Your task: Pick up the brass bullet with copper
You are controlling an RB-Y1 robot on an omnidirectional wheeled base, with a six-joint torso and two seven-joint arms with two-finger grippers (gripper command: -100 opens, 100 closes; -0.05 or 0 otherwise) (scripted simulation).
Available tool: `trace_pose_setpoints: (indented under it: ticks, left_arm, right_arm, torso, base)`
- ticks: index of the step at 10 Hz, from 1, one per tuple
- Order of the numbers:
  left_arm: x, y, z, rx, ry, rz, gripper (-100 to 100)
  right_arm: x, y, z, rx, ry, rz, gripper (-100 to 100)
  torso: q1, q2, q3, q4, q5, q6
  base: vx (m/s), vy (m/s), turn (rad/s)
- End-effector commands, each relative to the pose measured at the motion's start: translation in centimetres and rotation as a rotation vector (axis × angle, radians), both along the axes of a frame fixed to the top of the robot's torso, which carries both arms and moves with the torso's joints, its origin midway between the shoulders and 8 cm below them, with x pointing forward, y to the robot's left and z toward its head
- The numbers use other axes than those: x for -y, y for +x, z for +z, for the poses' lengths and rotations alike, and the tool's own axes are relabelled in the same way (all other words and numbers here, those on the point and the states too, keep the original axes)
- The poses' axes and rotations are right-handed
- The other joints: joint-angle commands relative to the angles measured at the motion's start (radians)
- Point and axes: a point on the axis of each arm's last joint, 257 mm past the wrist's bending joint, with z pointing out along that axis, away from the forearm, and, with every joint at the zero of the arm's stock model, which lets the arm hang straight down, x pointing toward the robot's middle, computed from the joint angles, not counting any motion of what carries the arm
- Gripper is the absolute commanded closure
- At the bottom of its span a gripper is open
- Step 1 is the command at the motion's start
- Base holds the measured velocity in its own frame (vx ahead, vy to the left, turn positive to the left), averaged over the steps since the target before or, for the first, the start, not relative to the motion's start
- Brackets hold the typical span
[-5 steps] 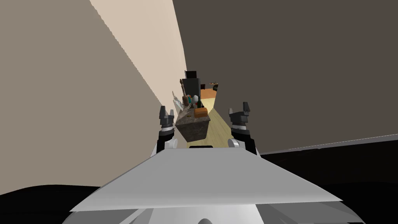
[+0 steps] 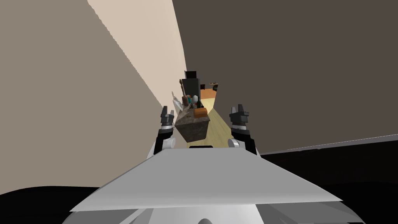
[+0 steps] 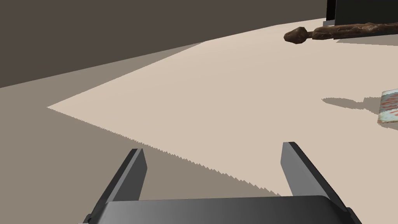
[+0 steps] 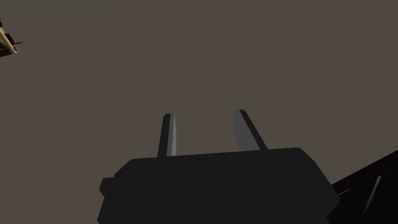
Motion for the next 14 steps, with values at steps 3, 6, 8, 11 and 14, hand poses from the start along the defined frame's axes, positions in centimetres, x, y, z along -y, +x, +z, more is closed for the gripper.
trace_pose_setpoints:
  ticks: [3,6,8,11,14]
  left_arm:
    - [-1.3,2.0,-1.4,-0.076,-0.006,0.006,-100]
    - [-2.6,3.6,-2.1,-0.132,-0.016,0.012,-100]
    - [-3.4,4.5,-2.7,-0.168,-0.023,0.017,-100]
    - [-4.2,5.5,-3.7,-0.222,-0.033,0.024,-100]
    - [-5.9,7.3,-5.0,-0.298,-0.054,0.033,-100]
  right_arm:
    - [0.0,0.0,0.0,0.000,0.000,0.000,0]
    - [0.0,0.0,0.0,0.000,0.000,0.000,0]
    - [0.0,0.0,0.0,0.000,0.000,0.000,0]
    - [0.0,0.0,0.0,0.000,0.000,0.000,0]
    - [0.0,0.0,0.0,0.000,0.000,0.000,0]
  torso:
    - [0.000,-0.001,0.000,0.000,0.000,0.000]
    - [0.000,0.000,0.000,0.000,0.000,0.000]
    - [0.000,0.000,0.000,0.000,0.000,0.000]
    - [0.000,0.000,0.000,0.000,0.000,0.000]
    - [0.000,0.000,0.000,0.000,0.000,0.000]
  base:
    - [0.018,-0.016,-0.007]
    - [0.011,-0.013,-0.008]
    - [0.013,-0.014,-0.009]
    - [0.013,-0.016,-0.011]
    - [0.017,-0.021,-0.018]
